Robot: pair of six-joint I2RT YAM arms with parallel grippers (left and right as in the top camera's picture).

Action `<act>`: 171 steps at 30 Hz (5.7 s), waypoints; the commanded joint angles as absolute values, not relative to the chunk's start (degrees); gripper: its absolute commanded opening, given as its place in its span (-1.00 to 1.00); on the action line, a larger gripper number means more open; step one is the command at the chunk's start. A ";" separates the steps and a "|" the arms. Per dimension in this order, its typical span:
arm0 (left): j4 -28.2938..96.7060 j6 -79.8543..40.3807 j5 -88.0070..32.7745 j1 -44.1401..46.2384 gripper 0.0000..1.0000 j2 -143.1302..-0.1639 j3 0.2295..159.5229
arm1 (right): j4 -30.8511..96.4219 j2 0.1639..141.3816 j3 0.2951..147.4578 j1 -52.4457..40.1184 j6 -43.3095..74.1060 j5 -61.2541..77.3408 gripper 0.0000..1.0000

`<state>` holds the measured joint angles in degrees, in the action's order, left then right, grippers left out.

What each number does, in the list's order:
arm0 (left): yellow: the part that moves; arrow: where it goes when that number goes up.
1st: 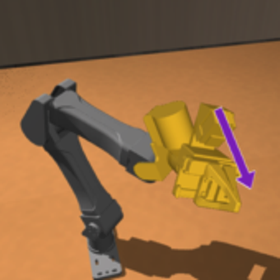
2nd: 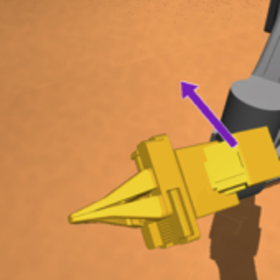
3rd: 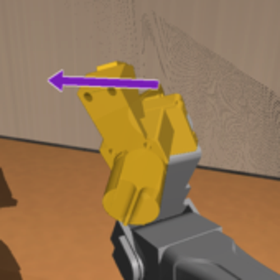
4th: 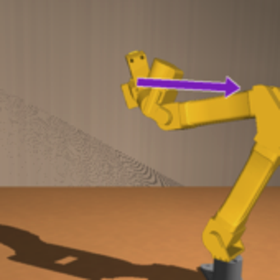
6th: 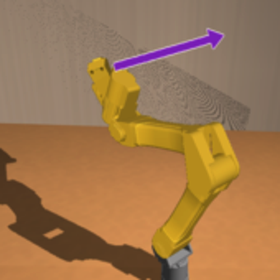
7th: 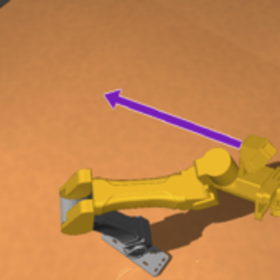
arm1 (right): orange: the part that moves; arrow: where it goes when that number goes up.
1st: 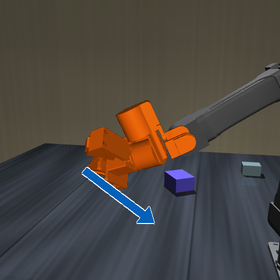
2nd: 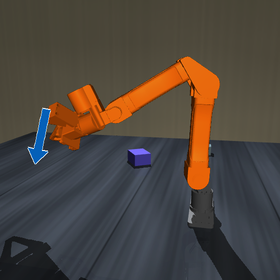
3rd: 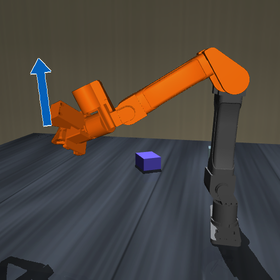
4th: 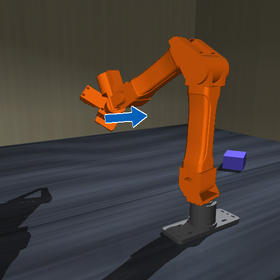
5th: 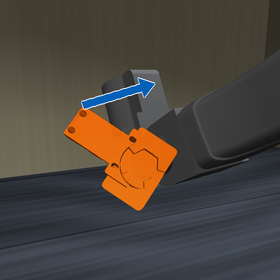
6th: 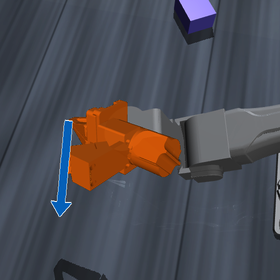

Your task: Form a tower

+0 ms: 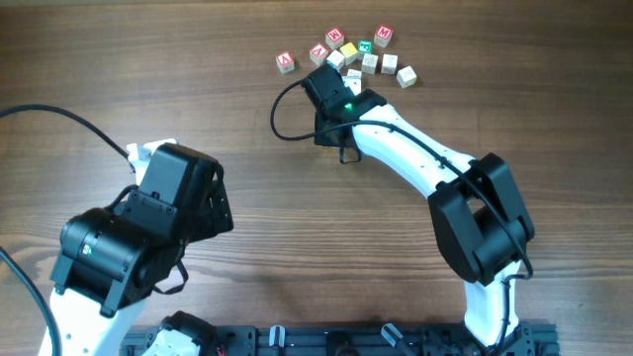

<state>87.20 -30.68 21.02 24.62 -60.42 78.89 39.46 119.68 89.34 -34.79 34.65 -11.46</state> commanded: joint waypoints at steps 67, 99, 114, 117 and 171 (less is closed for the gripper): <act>87.09 -30.41 21.50 24.47 1.00 -60.16 78.87 | 29.04 125.36 103.88 -22.31 30.59 -4.14 0.85; 87.09 -30.41 21.50 24.47 1.00 -60.16 78.87 | 22.98 138.34 103.77 -22.15 30.00 -7.03 0.01; 87.09 -30.41 21.50 24.47 1.00 -60.16 78.87 | 35.94 128.70 111.37 -22.63 25.50 -5.91 -0.55; 87.09 -30.41 21.50 24.47 1.00 -60.16 78.87 | 43.29 122.72 111.37 -23.70 26.22 -4.19 -0.56; 87.09 -30.41 21.50 24.47 1.00 -60.16 78.87 | 47.68 119.09 94.43 -34.61 48.14 -13.76 -0.49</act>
<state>87.20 -30.70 21.02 24.62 -60.42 78.89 48.62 118.17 95.94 -34.57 47.11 -12.14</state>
